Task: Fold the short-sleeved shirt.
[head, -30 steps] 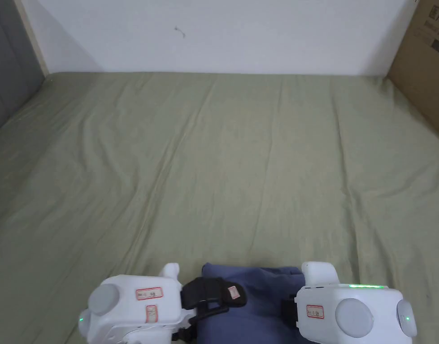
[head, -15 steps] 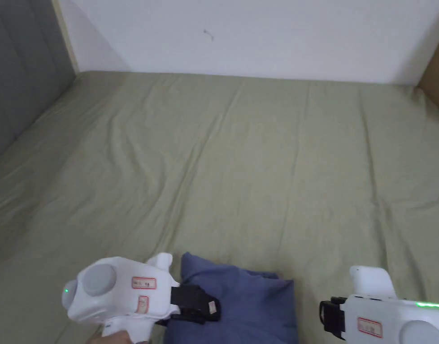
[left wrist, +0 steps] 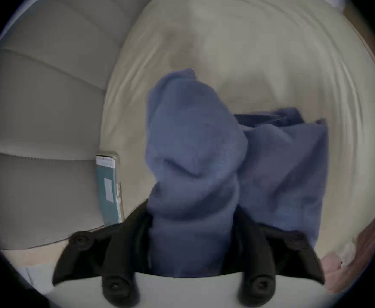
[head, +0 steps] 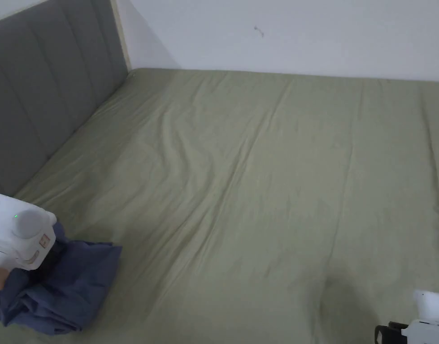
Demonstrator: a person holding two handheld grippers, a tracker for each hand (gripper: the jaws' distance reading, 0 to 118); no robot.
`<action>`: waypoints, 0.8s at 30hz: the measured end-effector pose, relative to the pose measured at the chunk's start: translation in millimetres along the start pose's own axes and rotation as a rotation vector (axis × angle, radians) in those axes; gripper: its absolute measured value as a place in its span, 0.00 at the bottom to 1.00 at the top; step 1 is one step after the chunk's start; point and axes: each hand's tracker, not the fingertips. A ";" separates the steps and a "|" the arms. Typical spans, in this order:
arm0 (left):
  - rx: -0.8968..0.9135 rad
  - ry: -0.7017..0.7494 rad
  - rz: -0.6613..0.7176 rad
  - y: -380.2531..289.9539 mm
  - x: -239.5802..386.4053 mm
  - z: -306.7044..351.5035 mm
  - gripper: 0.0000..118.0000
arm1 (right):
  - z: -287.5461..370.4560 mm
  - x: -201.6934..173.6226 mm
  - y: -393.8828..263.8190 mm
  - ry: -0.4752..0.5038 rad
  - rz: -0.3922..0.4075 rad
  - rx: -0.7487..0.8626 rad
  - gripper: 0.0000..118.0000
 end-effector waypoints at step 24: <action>0.447 -0.316 0.008 -83.2 184.8 182.9 0.00 | 41.6 23.8 -10.9 0.016 -0.018 0.081 0.01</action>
